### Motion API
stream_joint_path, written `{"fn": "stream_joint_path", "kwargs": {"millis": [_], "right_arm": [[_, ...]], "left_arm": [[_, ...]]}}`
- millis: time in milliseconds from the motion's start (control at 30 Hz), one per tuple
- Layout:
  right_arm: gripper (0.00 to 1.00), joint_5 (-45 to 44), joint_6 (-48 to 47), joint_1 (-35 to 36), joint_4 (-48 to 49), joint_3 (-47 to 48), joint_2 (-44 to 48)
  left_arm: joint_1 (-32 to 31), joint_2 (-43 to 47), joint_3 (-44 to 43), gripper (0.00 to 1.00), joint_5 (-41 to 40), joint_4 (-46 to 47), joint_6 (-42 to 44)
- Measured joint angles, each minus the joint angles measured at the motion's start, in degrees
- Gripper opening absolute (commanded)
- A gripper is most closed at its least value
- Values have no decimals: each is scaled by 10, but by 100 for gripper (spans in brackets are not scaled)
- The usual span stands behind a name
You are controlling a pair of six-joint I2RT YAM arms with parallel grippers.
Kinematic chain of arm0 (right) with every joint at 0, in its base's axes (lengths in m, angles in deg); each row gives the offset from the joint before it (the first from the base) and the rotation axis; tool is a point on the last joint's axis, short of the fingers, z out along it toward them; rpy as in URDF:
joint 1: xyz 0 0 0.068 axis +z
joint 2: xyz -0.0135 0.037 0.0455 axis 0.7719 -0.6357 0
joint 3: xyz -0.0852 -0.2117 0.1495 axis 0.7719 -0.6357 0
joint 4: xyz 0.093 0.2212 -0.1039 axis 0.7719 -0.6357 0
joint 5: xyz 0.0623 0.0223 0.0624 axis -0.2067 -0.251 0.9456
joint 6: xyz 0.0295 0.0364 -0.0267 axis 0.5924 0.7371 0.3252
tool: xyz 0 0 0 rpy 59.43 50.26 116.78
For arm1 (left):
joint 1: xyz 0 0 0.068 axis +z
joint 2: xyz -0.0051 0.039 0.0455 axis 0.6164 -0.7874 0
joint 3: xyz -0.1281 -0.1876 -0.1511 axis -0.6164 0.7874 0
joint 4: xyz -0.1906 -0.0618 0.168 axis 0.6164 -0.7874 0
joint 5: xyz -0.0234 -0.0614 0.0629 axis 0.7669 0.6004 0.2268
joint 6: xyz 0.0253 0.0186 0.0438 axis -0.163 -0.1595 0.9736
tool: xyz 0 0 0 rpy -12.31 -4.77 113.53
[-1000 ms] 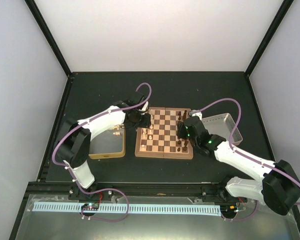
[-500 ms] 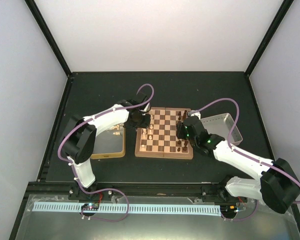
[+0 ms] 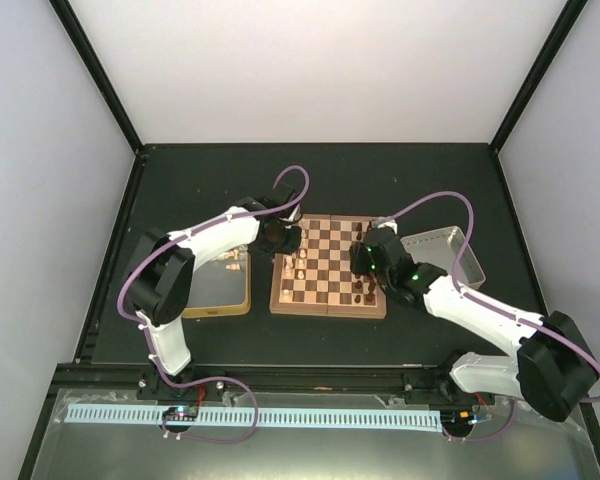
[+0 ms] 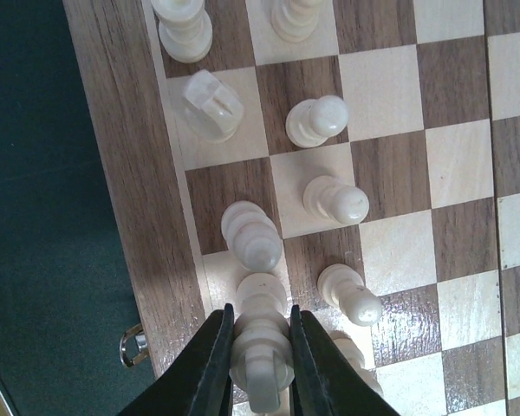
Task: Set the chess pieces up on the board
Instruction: Pick up the chess piece from the chessboard, then move the chess piece to the chessboard.
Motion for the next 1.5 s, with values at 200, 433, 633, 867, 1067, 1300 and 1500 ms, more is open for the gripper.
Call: {"fn": "stream_joint_path", "kwargs": {"millis": [200,433,633,867,1067,1300,1500], "right_arm": [[43,17,-11,0,-26,43,0],[43,54,-23,0,-47,107,-21],[43,90,-38,0,-65,128,-74],[43,117,-61,14,-88,171,-140],[41,131,-84,40,-95,212,-187],[37,155,-116,73,-106,262,-248],[36,170,-130,91,-108,300,-289]], "left_arm": [[0,4,-6,2,-13,-5,0],[5,35,-4,2,-20,-10,0],[17,81,19,2,-26,-10,0],[35,108,51,2,-29,-10,0],[47,111,60,2,-28,-9,0],[58,120,70,2,-23,-7,0],[64,124,83,2,-15,-4,-1]]}}
